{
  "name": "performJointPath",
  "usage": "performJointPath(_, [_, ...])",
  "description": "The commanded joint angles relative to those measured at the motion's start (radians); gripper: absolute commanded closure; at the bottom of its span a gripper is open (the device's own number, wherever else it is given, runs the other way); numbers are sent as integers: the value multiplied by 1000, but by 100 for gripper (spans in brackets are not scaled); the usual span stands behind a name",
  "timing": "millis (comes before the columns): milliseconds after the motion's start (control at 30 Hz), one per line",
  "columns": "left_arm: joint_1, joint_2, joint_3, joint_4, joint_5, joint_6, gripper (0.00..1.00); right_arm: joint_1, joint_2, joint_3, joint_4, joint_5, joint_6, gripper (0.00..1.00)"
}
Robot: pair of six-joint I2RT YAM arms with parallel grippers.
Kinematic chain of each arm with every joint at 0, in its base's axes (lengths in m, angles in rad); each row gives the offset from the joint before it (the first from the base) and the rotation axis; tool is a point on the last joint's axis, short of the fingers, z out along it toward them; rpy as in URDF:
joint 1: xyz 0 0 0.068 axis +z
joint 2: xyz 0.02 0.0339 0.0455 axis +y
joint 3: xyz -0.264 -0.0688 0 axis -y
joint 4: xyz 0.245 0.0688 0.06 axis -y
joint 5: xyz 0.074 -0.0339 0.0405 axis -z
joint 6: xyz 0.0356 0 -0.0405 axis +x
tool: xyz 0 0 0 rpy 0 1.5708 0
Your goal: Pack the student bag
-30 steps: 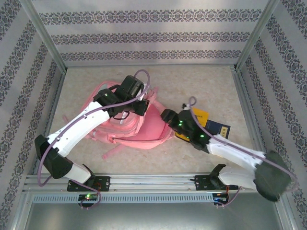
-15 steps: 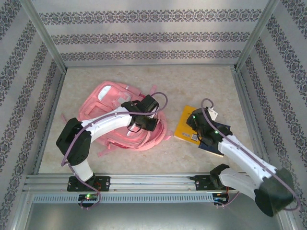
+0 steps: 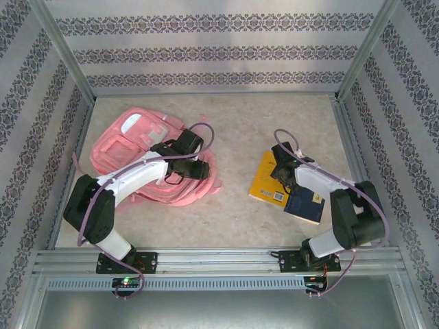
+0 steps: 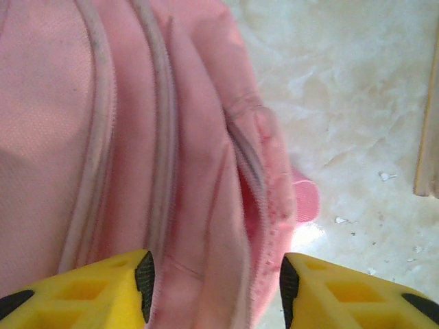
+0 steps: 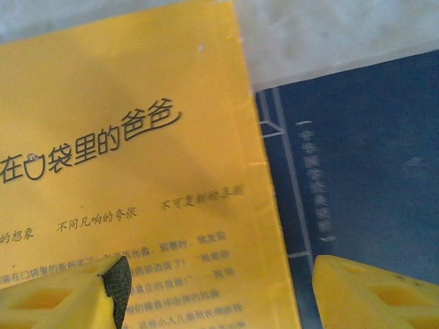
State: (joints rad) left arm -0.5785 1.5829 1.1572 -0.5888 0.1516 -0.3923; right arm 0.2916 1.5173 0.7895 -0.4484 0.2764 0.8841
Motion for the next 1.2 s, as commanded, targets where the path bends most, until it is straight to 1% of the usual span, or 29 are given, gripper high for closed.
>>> performJointPath(0, [-2,-63,55,-66,-14,20,45,-3,76,52,40,-55,-53,31])
performJointPath(167, [-42,-77,172,-147,-39,51,43,20,118,79,50,-97,-94,36])
performJointPath(300, [-75,-36,230,-153,-40,50,42,46,103,69,59,-122,-114,37])
performJointPath(433, [-101,37,264,-122,-10,16,42,64,103,61,68,-207,-103,38])
performJointPath(567, [-127,110,264,-28,42,-56,42,95,91,26,83,-257,-76,39])
performJointPath(633, [-135,164,274,15,77,-89,42,114,79,-2,94,-283,-60,40])
performJointPath(767, [-145,289,344,41,117,-114,42,143,18,-65,107,-311,-30,41])
performJointPath(867, [-153,384,412,38,132,-113,43,120,-68,-105,120,-332,-36,42])
performJointPath(967, [-153,457,468,34,141,-105,43,58,-156,-145,150,-349,-41,42])
performJointPath(1067, [-153,513,528,11,128,-84,45,-19,-214,-204,231,-436,-33,43])
performJointPath(1167, [-153,548,568,-12,92,-55,46,-80,-219,-239,291,-507,-17,45])
